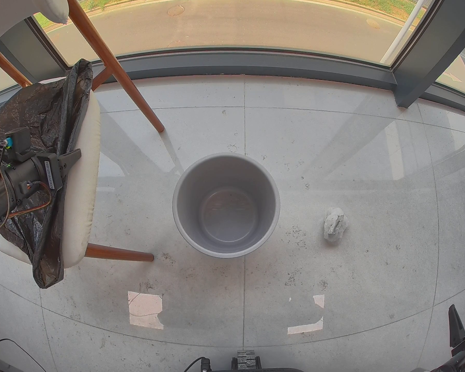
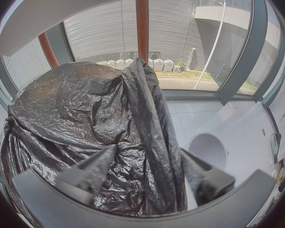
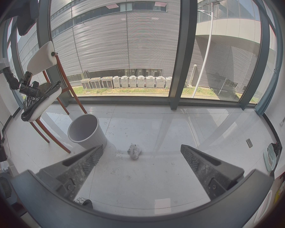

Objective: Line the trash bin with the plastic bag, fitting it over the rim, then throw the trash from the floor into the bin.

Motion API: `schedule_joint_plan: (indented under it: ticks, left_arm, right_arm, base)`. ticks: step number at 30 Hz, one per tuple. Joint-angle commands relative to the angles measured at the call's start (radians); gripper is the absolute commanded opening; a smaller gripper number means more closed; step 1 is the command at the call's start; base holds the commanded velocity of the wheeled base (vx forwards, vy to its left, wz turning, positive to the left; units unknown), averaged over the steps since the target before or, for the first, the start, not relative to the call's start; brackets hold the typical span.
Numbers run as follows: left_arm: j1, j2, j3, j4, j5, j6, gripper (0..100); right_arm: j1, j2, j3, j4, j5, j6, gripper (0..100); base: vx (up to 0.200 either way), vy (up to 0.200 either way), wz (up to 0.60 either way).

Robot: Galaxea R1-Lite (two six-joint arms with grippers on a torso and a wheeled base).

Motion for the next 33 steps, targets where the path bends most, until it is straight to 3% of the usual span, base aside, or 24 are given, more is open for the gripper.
schedule_joint_plan:
  ticks: [1,9,15,24,29,33]
  left_arm:
    - [-0.002,0.008,0.001,0.003,-0.003,0.000,0]
    - [0.004,-0.020,-0.008,0.009,-0.010,0.000,0]
    - [-0.007,-0.169,-0.011,0.078,-0.029,-0.003,0]
    - [-0.018,-0.385,0.087,0.280,-0.261,-0.020,0]
    - [-0.024,-0.413,0.124,0.282,-0.318,-0.015,0]
    - [-0.082,-0.413,0.138,0.277,-0.356,-0.011,0]
  right_arm:
    - [0.000,-0.012,0.016,0.000,-0.001,0.000,100]
    - [0.000,-0.012,0.016,-0.002,-0.001,0.000,100]
    - [0.000,-0.012,0.015,0.000,0.001,-0.002,100]
    - [0.000,-0.012,0.016,0.000,-0.001,-0.002,100]
    - [0.000,-0.012,0.016,0.000,0.001,-0.002,100]
    - [0.000,-0.012,0.016,-0.002,0.001,0.000,100]
  base:
    - [0.000,0.000,0.00]
    - [0.000,0.000,0.00]
    - [0.000,0.000,0.00]
    - [0.000,0.000,0.00]
    - [0.000,0.000,0.00]
    - [0.000,0.000,0.00]
